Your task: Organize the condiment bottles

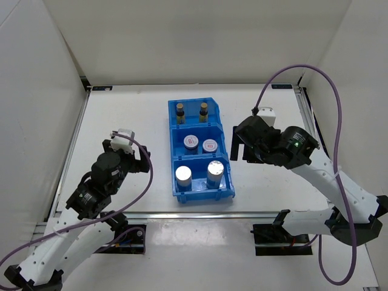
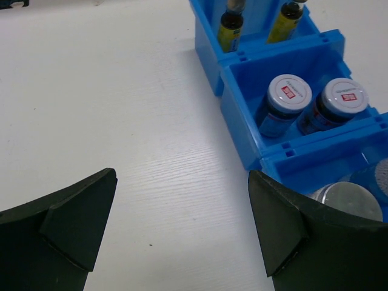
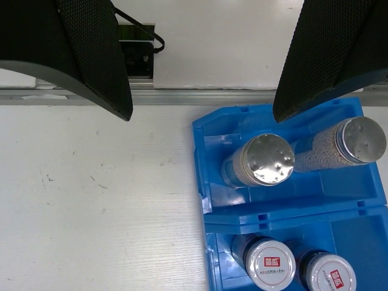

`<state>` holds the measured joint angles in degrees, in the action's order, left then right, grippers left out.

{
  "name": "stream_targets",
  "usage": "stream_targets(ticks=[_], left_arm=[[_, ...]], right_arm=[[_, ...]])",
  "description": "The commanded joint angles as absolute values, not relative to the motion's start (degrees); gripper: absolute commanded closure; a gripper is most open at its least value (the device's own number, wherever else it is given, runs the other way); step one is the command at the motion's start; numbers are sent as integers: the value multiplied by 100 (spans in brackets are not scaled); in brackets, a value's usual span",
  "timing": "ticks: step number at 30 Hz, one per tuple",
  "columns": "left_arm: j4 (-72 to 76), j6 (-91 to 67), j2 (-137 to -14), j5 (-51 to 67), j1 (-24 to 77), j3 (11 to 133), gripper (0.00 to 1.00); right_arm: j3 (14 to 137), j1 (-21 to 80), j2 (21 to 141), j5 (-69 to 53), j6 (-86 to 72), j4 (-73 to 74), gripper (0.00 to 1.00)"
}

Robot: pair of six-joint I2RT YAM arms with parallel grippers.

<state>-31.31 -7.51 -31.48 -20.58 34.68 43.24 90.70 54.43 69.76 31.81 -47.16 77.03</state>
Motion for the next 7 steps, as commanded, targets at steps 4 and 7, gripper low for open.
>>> stream_targets(ticks=[4,7], left_arm=[[-3190,-870,-3129,-2795,3472,4210,0],[-3190,-712,-3129,-2856,3472,4157,0]], right_arm=[[9159,5432,6987,3454,-4921,9351,0],[9158,5432,6926,3454,-4922,9352,0]])
